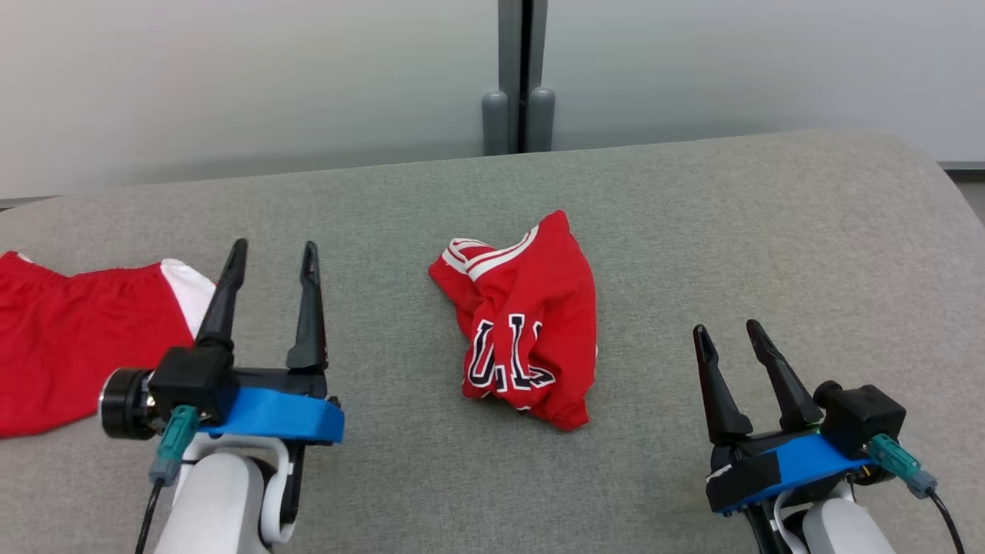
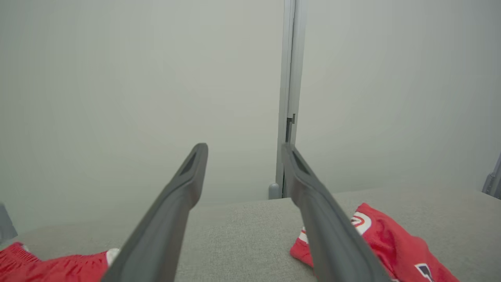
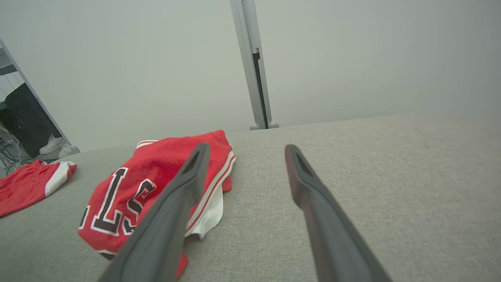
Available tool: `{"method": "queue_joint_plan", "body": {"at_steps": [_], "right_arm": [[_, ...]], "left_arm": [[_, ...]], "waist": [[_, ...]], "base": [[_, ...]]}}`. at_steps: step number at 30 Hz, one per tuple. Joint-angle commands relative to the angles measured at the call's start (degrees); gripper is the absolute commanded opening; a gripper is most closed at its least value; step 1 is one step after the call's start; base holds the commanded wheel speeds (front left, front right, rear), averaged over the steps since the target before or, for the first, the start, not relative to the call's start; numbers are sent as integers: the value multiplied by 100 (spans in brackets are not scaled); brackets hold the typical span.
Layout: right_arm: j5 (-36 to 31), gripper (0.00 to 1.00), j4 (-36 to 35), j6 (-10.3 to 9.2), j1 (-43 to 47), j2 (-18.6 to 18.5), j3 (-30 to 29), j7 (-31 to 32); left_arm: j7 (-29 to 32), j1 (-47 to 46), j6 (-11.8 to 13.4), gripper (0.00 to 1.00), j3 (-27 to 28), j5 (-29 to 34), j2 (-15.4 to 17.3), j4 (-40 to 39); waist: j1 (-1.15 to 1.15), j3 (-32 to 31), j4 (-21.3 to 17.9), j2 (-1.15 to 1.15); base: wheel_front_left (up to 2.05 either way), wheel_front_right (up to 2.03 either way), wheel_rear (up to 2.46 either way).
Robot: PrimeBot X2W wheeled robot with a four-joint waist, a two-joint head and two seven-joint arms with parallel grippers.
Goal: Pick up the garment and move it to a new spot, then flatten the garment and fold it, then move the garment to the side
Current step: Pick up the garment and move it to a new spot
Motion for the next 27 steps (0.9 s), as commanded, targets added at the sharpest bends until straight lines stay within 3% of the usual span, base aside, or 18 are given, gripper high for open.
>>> {"method": "queue_joint_plan", "body": {"at_steps": [1, 11, 27], "right_arm": [[-58, 100, 16, 3, 54, -9, -30, -19], [-167, 100, 100, 3, 252, -10, -183, -19], [-327, 100, 253, 3, 471, -10, -331, -19]], "left_arm": [[-16, 191, 12, 100, 174, 69, -20, -149], [-17, 899, -136, 100, 851, 281, -108, -203], [-17, 1370, -321, 100, 1124, 543, -225, 149]], "waist": [[0, -11, 99, 0], [0, -303, 504, 0], [0, -519, 641, 0]], "base": [[0, 0, 0], [0, 0, 0], [0, 0, 0]]}}
